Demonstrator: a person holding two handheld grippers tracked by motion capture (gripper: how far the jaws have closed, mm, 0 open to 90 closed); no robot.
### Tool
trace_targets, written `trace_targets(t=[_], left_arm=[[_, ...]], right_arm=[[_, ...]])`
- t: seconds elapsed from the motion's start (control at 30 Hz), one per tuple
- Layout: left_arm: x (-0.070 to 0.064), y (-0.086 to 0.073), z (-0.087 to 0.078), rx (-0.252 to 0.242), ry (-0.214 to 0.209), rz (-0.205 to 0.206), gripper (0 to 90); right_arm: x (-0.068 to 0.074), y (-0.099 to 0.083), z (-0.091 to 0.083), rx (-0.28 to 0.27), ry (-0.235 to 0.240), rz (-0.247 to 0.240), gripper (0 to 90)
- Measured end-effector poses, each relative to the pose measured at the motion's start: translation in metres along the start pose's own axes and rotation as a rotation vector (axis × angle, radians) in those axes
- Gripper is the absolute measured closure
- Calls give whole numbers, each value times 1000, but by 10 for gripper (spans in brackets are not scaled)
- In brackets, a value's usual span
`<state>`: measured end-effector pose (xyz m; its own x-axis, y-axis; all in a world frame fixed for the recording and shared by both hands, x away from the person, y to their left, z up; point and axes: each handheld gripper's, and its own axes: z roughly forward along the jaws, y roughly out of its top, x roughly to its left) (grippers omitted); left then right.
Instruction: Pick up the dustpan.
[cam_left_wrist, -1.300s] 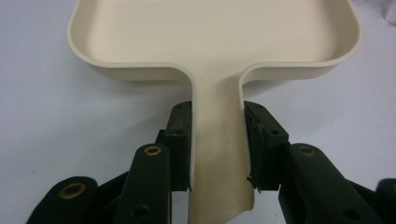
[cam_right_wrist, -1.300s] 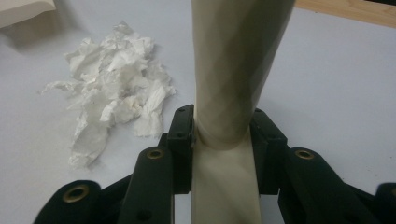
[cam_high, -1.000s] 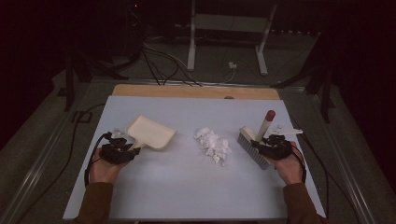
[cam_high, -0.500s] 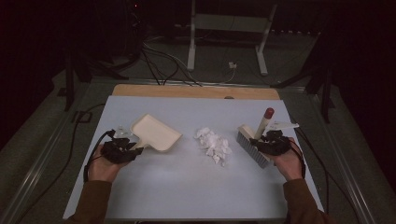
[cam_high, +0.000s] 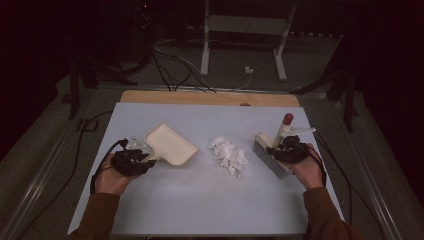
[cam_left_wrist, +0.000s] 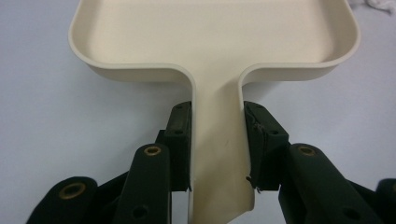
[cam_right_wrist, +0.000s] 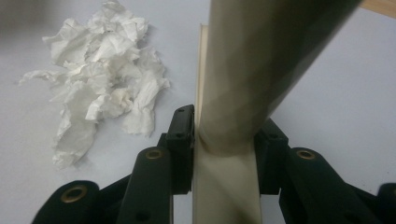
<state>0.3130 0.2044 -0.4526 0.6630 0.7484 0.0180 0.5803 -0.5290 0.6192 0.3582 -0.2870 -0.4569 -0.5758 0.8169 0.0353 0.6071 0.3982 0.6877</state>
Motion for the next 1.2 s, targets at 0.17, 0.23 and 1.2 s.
trace_targets(t=[0.17,0.23,1.2], left_arm=[[-5,4,2,10,-17,37,665],[-6,5,2,9,-27,52,665],[-19,13,10,7,-141,203,666]], right_arm=[[0,0,-1,6,13,-17,670],[-1,0,-1,6,15,-22,670],[14,68,10,-161,72,-189,673]])
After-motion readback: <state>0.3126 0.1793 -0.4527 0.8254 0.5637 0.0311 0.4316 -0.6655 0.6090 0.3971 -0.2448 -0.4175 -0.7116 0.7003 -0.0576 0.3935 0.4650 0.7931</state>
